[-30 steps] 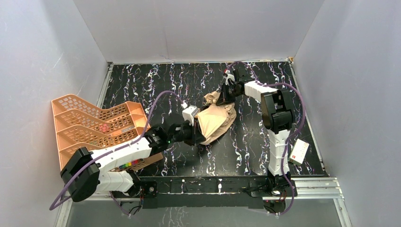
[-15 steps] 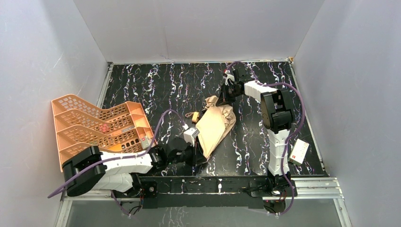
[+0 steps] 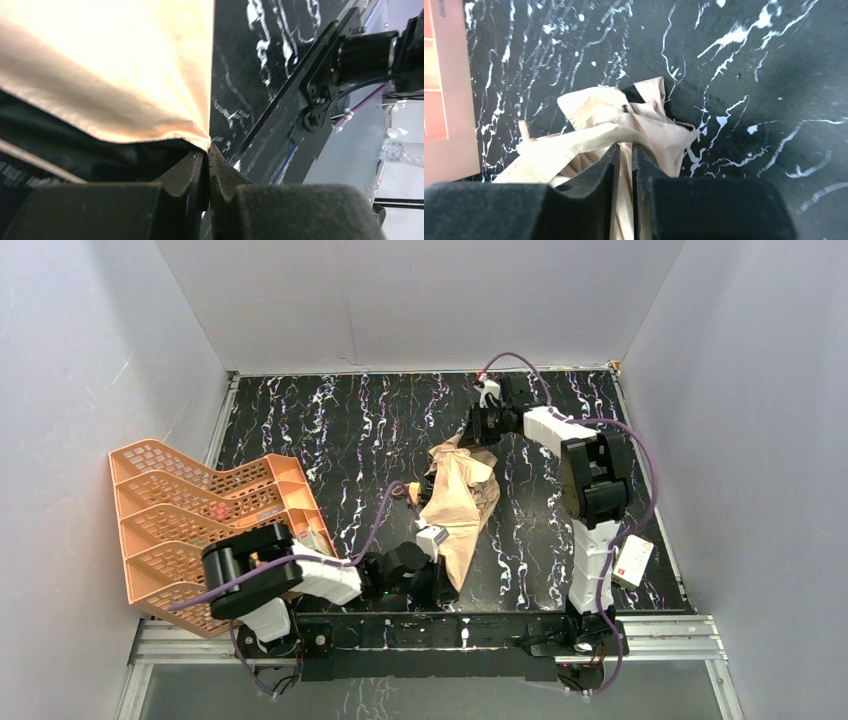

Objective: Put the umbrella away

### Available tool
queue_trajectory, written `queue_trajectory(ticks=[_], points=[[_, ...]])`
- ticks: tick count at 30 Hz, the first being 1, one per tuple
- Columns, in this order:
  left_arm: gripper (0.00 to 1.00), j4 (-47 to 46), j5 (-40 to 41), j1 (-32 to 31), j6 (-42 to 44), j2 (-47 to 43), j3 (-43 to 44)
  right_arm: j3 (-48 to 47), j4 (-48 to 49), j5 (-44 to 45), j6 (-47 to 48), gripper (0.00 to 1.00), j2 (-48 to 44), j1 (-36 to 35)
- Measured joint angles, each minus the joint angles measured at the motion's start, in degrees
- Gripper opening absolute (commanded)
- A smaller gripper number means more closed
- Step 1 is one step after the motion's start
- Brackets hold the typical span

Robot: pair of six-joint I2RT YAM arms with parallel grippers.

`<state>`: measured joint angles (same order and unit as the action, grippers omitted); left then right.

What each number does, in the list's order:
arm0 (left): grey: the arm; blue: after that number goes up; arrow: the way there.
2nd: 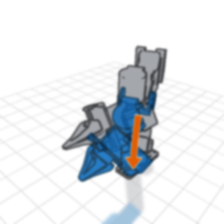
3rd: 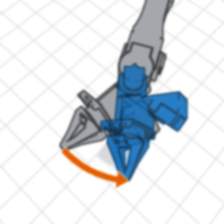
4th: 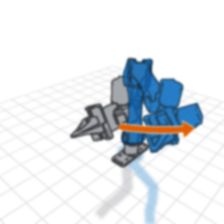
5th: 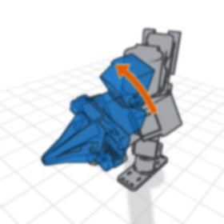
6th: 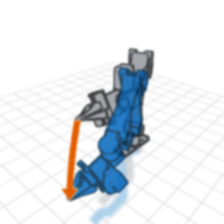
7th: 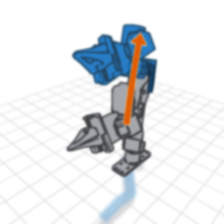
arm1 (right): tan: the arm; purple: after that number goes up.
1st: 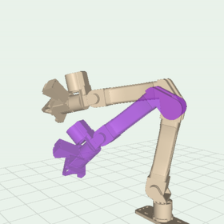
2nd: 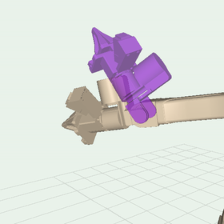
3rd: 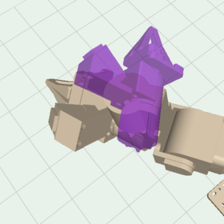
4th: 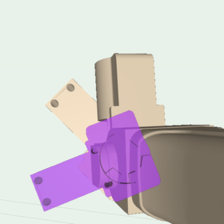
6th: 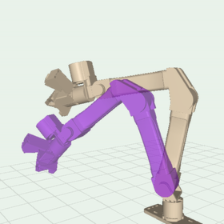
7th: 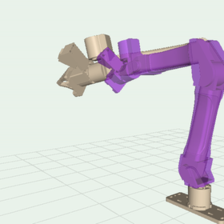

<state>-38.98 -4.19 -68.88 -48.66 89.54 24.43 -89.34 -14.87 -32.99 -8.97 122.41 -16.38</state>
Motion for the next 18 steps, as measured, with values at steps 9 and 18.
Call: queue_trajectory(ticks=[9,18], points=[[0.62,-6.1,-3.1,-0.3,0.6,9.2,8.3,4.3,0.3,9.9,-0.2,0.4,-18.6,0.4],[0.82,5.2,2.4,-0.9,1.1,-8.7,1.0,18.9,1.8,16.2,-4.2,0.41,-37.3,1.0]])
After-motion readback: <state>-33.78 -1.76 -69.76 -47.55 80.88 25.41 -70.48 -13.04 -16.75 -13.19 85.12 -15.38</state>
